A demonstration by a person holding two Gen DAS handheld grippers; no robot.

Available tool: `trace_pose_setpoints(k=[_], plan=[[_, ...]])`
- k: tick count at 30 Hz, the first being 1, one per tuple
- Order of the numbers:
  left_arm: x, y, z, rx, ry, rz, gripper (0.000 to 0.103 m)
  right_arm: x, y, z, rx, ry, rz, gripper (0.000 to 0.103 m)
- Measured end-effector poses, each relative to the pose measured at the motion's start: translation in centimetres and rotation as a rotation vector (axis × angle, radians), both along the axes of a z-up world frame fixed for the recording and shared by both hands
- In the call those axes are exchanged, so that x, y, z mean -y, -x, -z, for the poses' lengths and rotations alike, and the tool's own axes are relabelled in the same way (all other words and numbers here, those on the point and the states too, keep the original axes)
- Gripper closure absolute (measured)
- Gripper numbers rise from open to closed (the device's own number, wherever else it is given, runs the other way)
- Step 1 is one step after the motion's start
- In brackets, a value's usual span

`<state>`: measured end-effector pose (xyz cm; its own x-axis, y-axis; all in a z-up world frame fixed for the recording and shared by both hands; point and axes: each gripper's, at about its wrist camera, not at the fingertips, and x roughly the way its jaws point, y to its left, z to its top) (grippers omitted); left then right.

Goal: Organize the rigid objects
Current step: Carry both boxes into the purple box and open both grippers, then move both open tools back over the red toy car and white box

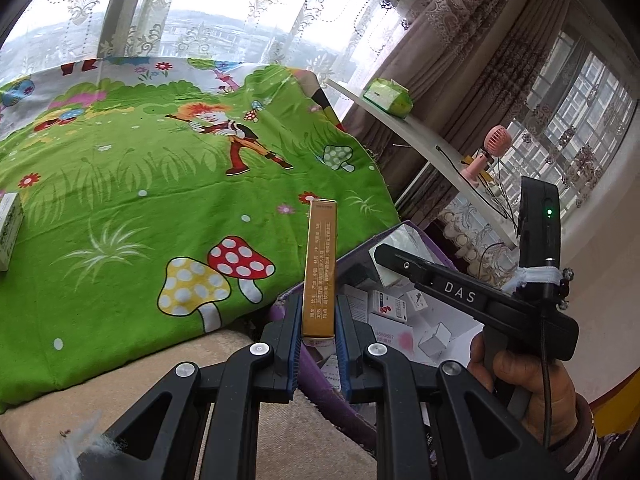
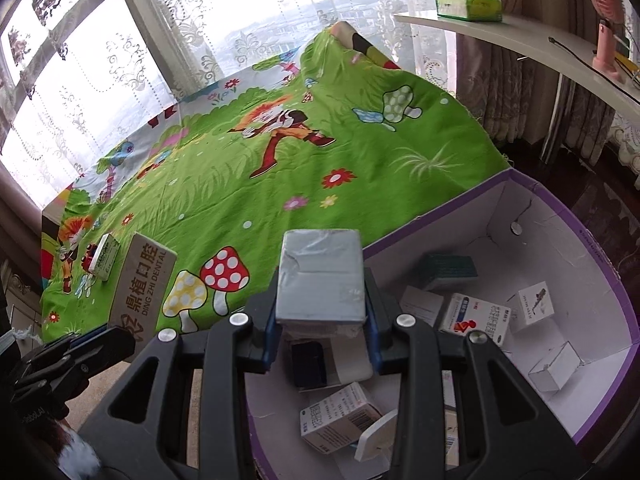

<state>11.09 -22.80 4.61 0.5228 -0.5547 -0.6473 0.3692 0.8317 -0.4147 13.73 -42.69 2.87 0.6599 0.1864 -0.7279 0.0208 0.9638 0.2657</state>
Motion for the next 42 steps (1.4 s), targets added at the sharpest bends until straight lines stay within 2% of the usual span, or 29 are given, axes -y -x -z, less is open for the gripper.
trace_pose_setpoints(k=[5, 8, 12, 13, 42], plan=[[1.9, 0.0, 0.0, 0.004, -0.004, 0.047, 0.087, 1.5, 0.1, -0.6, 0.015, 0.006, 0.038, 0.065], [2.6, -0.2, 0.1, -0.011, -0.009, 0.063, 0.082, 2.0, 0.0, -0.7, 0.015, 0.007, 0.051, 0.064], [2.4, -0.2, 0.3, -0.018, -0.009, 0.056, 0.066, 2.3, 0.0, -0.6, 0.011, 0.001, 0.063, 0.044], [2.3, -0.2, 0.3, -0.017, -0.006, 0.052, 0.063, 2.3, 0.0, -0.6, 0.013, 0.0, 0.063, 0.043], [0.4, -0.1, 0.1, -0.016, 0.033, -0.017, 0.062, -1.1, 0.2, -1.1, 0.023, 0.048, -0.029, 0.041]])
